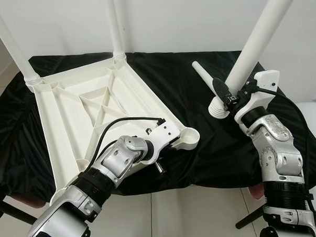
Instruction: Building children table
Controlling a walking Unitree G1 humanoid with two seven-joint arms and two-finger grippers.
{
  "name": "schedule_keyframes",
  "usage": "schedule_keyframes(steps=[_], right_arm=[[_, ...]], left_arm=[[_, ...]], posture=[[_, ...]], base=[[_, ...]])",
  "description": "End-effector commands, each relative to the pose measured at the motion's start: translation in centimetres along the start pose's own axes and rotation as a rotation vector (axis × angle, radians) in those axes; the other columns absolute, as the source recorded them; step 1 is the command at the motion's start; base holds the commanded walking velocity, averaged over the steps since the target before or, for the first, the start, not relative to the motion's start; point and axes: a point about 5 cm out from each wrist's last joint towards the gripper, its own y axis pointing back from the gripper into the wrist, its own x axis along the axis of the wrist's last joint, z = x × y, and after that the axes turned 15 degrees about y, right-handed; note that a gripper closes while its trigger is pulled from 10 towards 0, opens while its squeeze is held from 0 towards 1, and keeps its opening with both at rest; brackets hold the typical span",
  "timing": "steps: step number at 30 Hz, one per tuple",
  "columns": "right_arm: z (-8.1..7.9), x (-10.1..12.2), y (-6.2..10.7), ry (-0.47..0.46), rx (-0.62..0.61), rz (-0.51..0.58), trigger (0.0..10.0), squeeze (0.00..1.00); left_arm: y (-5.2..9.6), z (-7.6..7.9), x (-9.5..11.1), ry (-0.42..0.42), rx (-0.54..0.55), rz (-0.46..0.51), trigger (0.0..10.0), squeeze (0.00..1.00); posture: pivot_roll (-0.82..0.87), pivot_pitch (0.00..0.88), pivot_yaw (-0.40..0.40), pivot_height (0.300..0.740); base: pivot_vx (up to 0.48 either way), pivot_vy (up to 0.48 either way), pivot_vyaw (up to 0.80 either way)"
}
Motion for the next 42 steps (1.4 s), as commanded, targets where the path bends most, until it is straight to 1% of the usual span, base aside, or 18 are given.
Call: schedule_keyframes(steps=[1, 2, 5, 6, 7, 9, 10, 12, 13, 14, 16, 22, 25, 27, 35, 37, 41, 42], right_arm=[[-0.3, 0.5, 0.2, -0.007, 0.038, 0.026, 10.0, 0.0], [-0.6, 0.6, 0.5, -0.015, 0.091, 0.035, 10.0, 0.0], [-0.8, 0.6, 0.7, -0.023, 0.126, 0.039, 10.0, 0.0], [-1.0, 0.5, 0.9, -0.035, 0.151, 0.039, 10.0, 0.0], [-1.0, 0.5, 0.9, -0.035, 0.151, 0.039, 10.0, 0.0], [-1.4, 0.1, 1.3, -0.059, 0.226, 0.03, 10.0, 0.0], [-1.4, 0.1, 1.3, -0.059, 0.226, 0.03, 10.0, 0.0], [-1.9, -0.3, 1.6, -0.065, 0.293, 0.019, 10.0, 0.0], [-1.9, -0.3, 1.6, -0.065, 0.293, 0.019, 10.0, 0.0], [-2.2, -0.7, 1.7, -0.075, 0.334, 0.006, 10.0, 0.0], [-2.2, -0.7, 1.7, -0.075, 0.334, 0.006, 10.0, 0.0], [-2.8, -2.0, 1.7, -0.125, 0.412, -0.032, 10.0, 0.0], [-3.5, -2.7, 1.2, -0.16, 0.451, -0.04, 10.0, 0.0], [-3.9, -3.0, 0.9, -0.165, 0.457, -0.04, 10.0, 0.0], [-5.0, -3.7, 0.1, -0.193, 0.487, -0.036, 10.0, 0.0], [-5.0, -3.7, 0.1, -0.193, 0.487, -0.036, 10.0, 0.0], [-5.7, -3.7, -0.9, -0.199, 0.504, -0.02, 10.0, 0.0], [-5.7, -3.7, -0.9, -0.199, 0.504, -0.02, 10.0, 0.0]], left_arm=[[0.0, 0.0, -2.1, -0.016, -0.008, -0.099, 0.0, 0.0], [0.3, -0.3, -2.3, -0.024, 0.001, -0.104, 0.0, 0.0], [0.5, -0.5, -2.4, -0.022, 0.015, -0.107, 0.0, 0.0], [0.7, -0.7, -2.5, -0.032, 0.014, -0.111, 10.0, 0.0], [0.7, -0.7, -2.5, -0.032, 0.014, -0.111, 10.0, 0.0], [1.4, -1.3, -2.8, -0.057, 0.019, -0.12, 10.0, 0.0], [1.4, -1.3, -2.8, -0.057, 0.019, -0.12, 10.0, 0.0], [2.0, -1.5, -2.7, -0.068, 0.018, -0.12, 10.0, 0.0], [2.0, -1.5, -2.7, -0.068, 0.018, -0.12, 10.0, 0.0], [2.3, -1.5, -2.5, -0.069, 0.016, -0.113, 10.0, 0.0], [2.3, -1.5, -2.5, -0.069, 0.016, -0.113, 10.0, 0.0], [2.5, -1.0, -2.0, -0.081, 0.001, -0.095, 10.0, 0.0], [2.4, -0.3, -1.6, -0.094, -0.02, -0.082, 10.0, 0.0], [2.4, -0.1, -1.5, -0.097, -0.028, -0.079, 10.0, 0.0], [2.4, 0.2, -1.2, -0.102, -0.032, -0.072, 10.0, 0.0], [2.4, 0.2, -1.2, -0.102, -0.032, -0.072, 10.0, 0.0], [2.4, 0.5, -1.2, -0.104, -0.034, -0.067, 10.0, 0.0], [2.4, 0.5, -1.2, -0.104, -0.034, -0.067, 10.0, 0.0]], posture=[[-0.11, 0.098, 0.082, 0.74], [-0.11, 0.102, 0.079, 0.74], [-0.11, 0.102, 0.079, 0.74], [-0.11, 0.105, 0.074, 0.74], [-0.11, 0.105, 0.074, 0.74], [-0.1, 0.113, 0.061, 0.74], [-0.1, 0.113, 0.061, 0.74], [-0.1, 0.117, 0.053, 0.74], [-0.1, 0.117, 0.053, 0.74], [-0.1, 0.119, 0.05, 0.74], [-0.1, 0.119, 0.05, 0.74], [-0.09, 0.122, 0.045, 0.74], [-0.09, 0.123, 0.047, 0.74], [-0.09, 0.122, 0.046, 0.74], [-0.08, 0.121, 0.044, 0.74], [-0.08, 0.121, 0.044, 0.74], [-0.08, 0.113, 0.04, 0.74], [-0.08, 0.113, 0.04, 0.74]], base=[[0.0, 0.0, 0.0], [0.0, 0.0, 0.0], [0.0, 0.0, 0.0], [0.0, 0.0, 0.0], [0.0, 0.0, 0.0], [0.0, 0.0, 0.0], [0.0, 0.0, 0.0], [0.0, 0.0, 0.0], [0.0, 0.0, 0.0], [0.0, 0.0, 0.0], [0.0, 0.0, 0.0], [0.0, 0.0, 0.0], [0.0, 0.0, 0.0], [0.0, 0.0, 0.0], [0.0, 0.0, 0.0], [0.0, 0.0, 0.0], [0.0, 0.0, 0.0], [0.0, 0.0, 0.0]])
